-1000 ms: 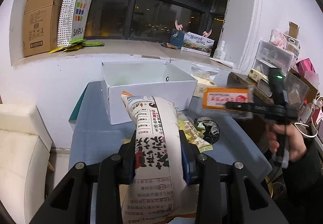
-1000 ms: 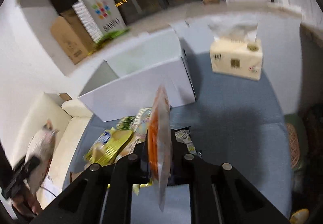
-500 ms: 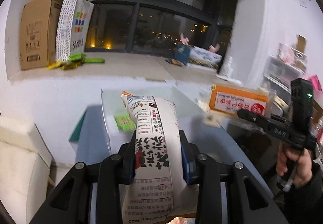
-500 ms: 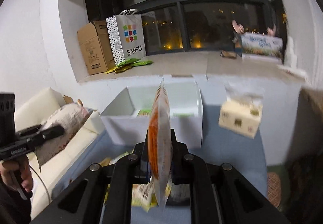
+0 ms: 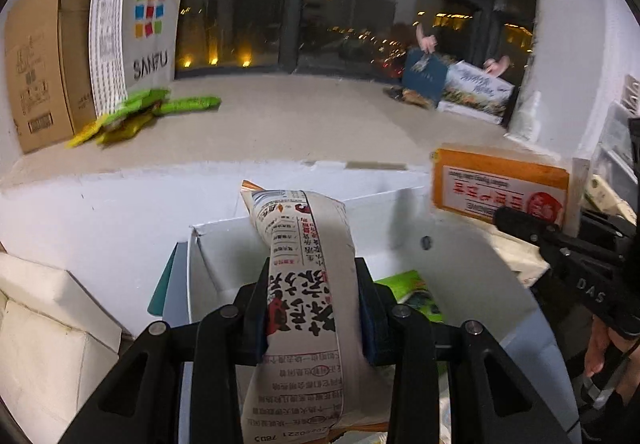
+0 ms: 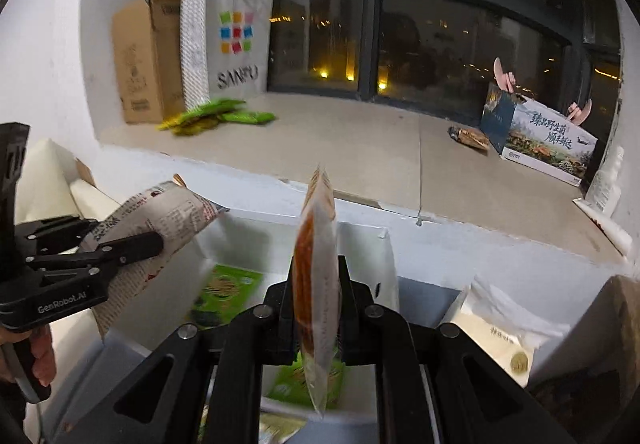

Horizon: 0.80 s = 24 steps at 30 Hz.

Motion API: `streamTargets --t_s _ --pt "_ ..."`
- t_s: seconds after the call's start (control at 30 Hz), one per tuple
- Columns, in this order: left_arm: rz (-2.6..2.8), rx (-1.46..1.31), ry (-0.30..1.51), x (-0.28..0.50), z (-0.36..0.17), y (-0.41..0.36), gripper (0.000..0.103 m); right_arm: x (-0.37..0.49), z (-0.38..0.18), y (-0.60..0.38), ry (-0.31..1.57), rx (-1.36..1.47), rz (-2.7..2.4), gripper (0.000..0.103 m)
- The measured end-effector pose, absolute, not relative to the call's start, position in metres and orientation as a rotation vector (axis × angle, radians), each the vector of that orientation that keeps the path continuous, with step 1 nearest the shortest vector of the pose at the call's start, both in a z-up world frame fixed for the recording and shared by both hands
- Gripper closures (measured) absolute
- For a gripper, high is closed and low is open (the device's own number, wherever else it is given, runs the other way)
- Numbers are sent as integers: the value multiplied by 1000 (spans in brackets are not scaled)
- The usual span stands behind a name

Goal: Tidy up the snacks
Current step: 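Place the bread bag and orange cake box into the white box, releasing both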

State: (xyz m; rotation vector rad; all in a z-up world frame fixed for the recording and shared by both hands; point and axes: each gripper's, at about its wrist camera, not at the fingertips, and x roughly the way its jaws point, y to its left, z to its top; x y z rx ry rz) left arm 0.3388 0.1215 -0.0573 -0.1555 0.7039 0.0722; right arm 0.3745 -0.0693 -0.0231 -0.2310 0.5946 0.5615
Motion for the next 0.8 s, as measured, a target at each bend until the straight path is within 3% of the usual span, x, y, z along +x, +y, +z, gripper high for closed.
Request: streamTargets --t_s 0.03,0.1,0.13,0.17,0.8 --pt "83 -163 726 345 -63 124 55 383 -28 -69 617 -222 551 90" --pt "103 -157 765 350 -72 127 9 395 -33 -71 647 -178 552 84" --pt "104 -152 757 347 -73 127 0 400 -37 -73 663 -151 571 49" --pt "105 -134 741 343 -72 127 0 403 -39 -75 680 -136 578 0" --pt "-12 -128 523 211 1 107 0 315 3 -127 569 -4 684 0"
